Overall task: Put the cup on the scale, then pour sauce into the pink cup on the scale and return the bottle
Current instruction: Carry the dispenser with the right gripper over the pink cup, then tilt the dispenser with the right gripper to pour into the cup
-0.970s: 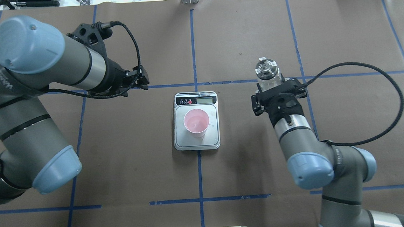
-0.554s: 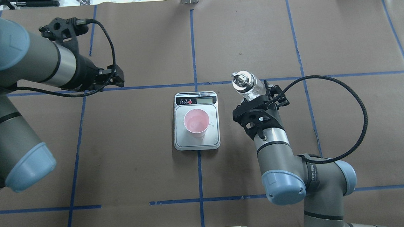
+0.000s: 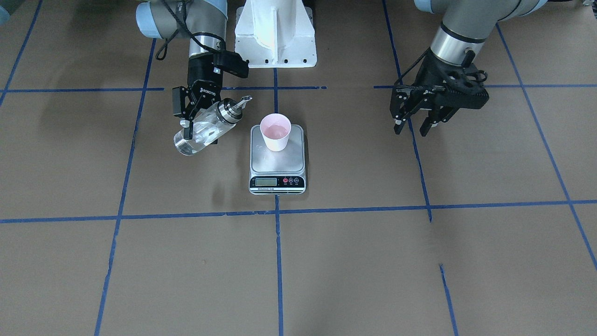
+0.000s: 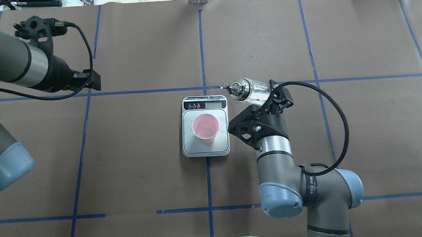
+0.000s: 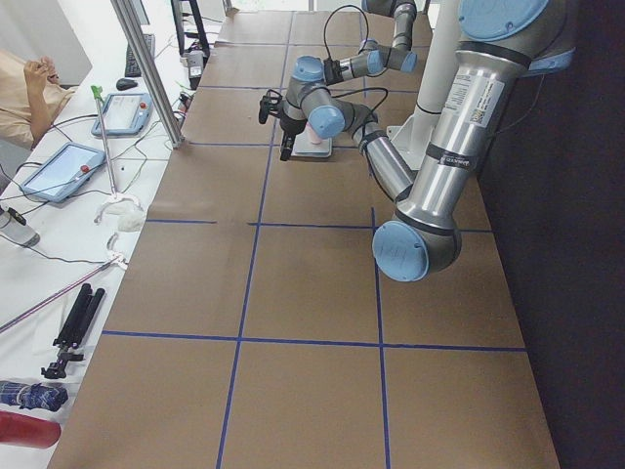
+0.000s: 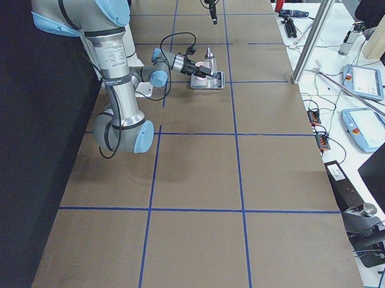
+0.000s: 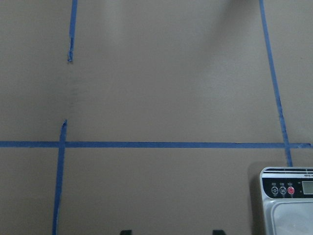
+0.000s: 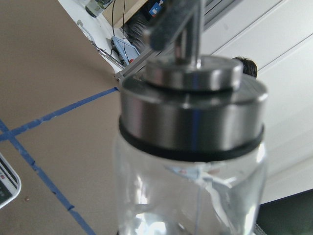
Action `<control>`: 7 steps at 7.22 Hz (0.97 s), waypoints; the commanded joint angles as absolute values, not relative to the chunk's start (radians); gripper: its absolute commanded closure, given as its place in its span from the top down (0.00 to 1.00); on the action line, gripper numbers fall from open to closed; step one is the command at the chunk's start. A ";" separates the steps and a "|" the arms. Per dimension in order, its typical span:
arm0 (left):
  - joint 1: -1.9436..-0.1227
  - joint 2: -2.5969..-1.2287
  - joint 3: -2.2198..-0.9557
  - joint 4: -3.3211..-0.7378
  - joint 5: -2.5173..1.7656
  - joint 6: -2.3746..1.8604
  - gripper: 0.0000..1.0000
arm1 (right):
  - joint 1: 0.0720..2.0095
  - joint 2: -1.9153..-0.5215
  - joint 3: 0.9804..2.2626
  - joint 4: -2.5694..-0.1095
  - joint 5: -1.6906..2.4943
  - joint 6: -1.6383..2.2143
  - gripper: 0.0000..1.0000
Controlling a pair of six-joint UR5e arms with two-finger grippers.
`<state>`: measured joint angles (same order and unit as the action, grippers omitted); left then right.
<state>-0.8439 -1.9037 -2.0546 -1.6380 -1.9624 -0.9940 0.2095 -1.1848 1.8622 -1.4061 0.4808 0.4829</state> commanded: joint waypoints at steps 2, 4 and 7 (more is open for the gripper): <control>-0.877 -1.868 -2.069 -1.638 -1.976 -0.933 0.63 | 0.198 -1.169 1.844 -1.486 0.387 0.262 0.00; -0.877 -1.862 -2.072 -1.638 -1.976 -0.933 0.63 | 0.187 -1.177 1.841 -1.515 0.362 0.238 0.00; -0.877 -1.862 -2.075 -1.637 -1.974 -0.933 0.64 | 0.183 -1.172 1.787 -1.526 0.315 0.203 0.00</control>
